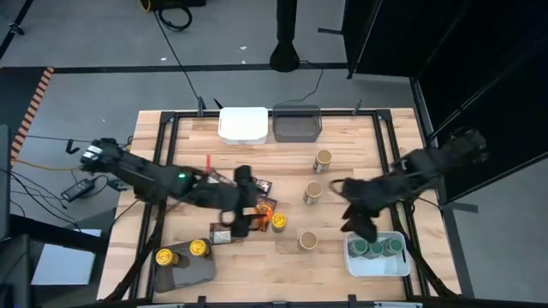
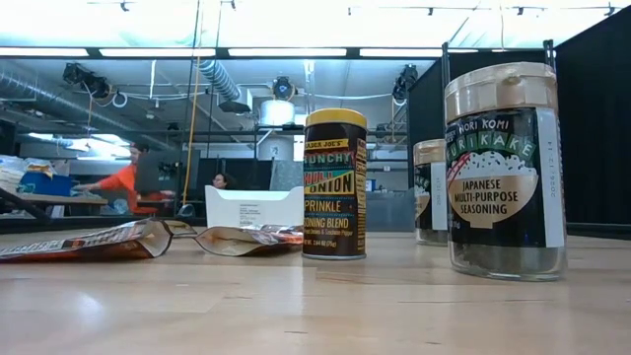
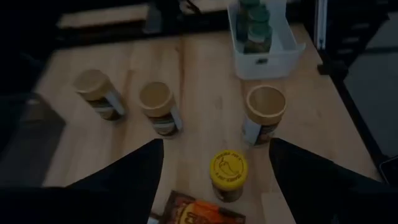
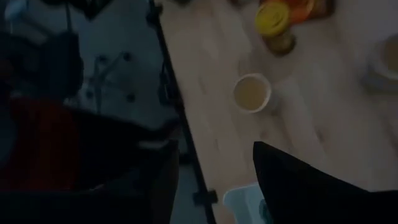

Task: Sort spices by type
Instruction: Put the yellow seasoning bottle into the bottom black bin, then put the orange seasoning pack into the top white bin

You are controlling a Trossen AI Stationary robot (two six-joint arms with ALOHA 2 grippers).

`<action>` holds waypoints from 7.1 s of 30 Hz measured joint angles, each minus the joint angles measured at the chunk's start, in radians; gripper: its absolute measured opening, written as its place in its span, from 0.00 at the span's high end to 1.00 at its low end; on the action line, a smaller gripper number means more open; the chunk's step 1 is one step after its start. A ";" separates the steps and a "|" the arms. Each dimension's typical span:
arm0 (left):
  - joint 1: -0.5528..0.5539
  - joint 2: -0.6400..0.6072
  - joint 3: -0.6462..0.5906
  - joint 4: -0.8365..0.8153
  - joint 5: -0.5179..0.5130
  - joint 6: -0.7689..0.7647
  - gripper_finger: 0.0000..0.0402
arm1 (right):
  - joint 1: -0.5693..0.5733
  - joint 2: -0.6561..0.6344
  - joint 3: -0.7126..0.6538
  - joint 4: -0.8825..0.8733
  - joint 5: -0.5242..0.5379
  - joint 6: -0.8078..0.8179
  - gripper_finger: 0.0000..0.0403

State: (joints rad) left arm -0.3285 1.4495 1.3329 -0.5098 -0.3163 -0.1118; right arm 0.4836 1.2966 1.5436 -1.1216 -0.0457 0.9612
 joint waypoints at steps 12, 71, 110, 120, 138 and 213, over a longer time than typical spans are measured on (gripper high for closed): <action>0.096 0.232 0.022 0.057 0.234 0.143 0.26 | 0.191 -0.038 0.000 -0.044 0.271 0.132 0.47; 0.128 0.407 0.063 0.019 0.364 0.307 0.23 | 0.231 0.035 -0.001 -0.092 0.314 0.162 0.47; -0.026 0.263 0.429 -0.490 0.225 0.020 0.47 | 0.231 0.042 -0.001 -0.091 0.376 0.112 0.47; -0.380 0.113 0.430 -0.751 -0.193 -0.611 0.47 | 0.227 0.047 -0.001 -0.084 0.421 0.100 0.47; -0.847 0.281 0.429 -1.053 -0.212 -1.496 0.47 | 0.227 0.047 -0.001 -0.084 0.422 0.101 0.47; -0.207 0.075 0.180 -1.011 -0.477 -0.830 0.14 | 0.194 0.047 -0.001 -0.185 0.528 0.009 0.48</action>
State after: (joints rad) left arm -0.5356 1.5240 1.5126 -1.5209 -0.7937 -0.9417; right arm 0.6781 1.3434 1.5425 -1.3070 0.4821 0.9706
